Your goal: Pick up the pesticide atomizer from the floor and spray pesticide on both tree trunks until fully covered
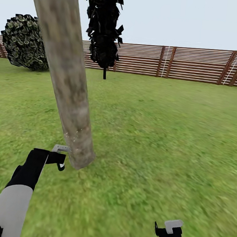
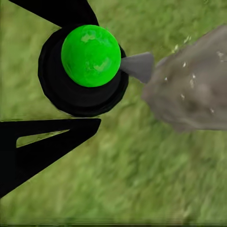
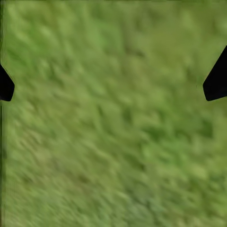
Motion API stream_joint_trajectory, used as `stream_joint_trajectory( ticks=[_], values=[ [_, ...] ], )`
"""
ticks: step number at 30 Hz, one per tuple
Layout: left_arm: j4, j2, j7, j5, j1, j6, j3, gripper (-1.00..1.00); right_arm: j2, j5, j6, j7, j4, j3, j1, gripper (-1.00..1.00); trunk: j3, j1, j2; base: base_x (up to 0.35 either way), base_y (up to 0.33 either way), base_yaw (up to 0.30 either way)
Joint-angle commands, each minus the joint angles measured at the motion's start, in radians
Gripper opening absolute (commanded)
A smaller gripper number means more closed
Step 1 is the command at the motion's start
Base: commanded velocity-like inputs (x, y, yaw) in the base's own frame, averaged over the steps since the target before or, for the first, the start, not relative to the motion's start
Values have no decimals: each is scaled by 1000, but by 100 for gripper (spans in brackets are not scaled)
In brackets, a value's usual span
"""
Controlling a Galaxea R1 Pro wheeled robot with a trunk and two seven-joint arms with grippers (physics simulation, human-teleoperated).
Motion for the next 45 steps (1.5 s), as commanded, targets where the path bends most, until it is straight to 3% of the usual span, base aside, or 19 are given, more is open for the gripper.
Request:
stream_joint_trajectory(
  ticks=[1, 19, 21, 25, 27, 31, 33, 36, 38, 41, 42, 45],
  values=[
    [0, 0, 0, 0, 0, 0, 0, -100, 0, 0, 0, 0, 0, 0, 0, 100, 0, 0, 0, 88, -274, 2],
    [0, 6, 4, -3, 1, 0, 8, -100, 1, 1, 0, 0, 1, 0, 0, 100, 0, 0, 0, 89, -274, 62],
    [0, 13, 7, -3, 1, 0, 8, -100, 1, 1, 0, 0, 1, 1, 0, 100, 0, 0, 0, 90, -274, 272],
    [10, 63, 75, -1, 4, -1, 11, -100, 1, 2, 0, 0, 2, 0, 0, 100, 0, 0, 0, 89, -274, 277],
    [15, 69, 85, 0, 13, -1, 11, -100, 1, 2, 0, 0, 2, 1, 0, 100, 0, 0, 0, 87, -274, 194],
    [33, 53, 95, 3, 23, -3, 6, -100, 1, 2, 0, 0, 1, 0, 0, 100, 0, 0, 0, 85, -274, 37],
    [44, 20, 122, 3, 24, -3, 7, -100, -1, 1, 0, 0, 2, 0, 0, 100, 0, 0, 0, 85, -274, 4],
    [47, 16, 149, 3, 24, -3, 13, -100, -1, 0, 0, 0, 2, 0, 0, 100, 0, 0, 0, 85, -274, 1],
    [49, 35, 157, 2, 25, -2, 24, -100, -1, 0, 0, 0, 2, 0, 0, 100, 0, 0, 0, 85, -274, 0],
    [75, 75, 159, 2, 38, -6, 89, -100, -1, 0, 0, 0, 2, 0, 0, 100, 0, 0, 0, 85, -274, 0],
    [89, 80, 158, 4, 48, -12, 119, -100, 0, 0, 0, 0, 2, 0, 0, 100, 0, 0, 0, 85, -274, 0],
    [105, 72, 159, 5, 55, -15, 131, -100, 1, 0, 0, 0, 1, 0, 0, 100, 0, 0, 0, 85, -274, 0]
  ],
)
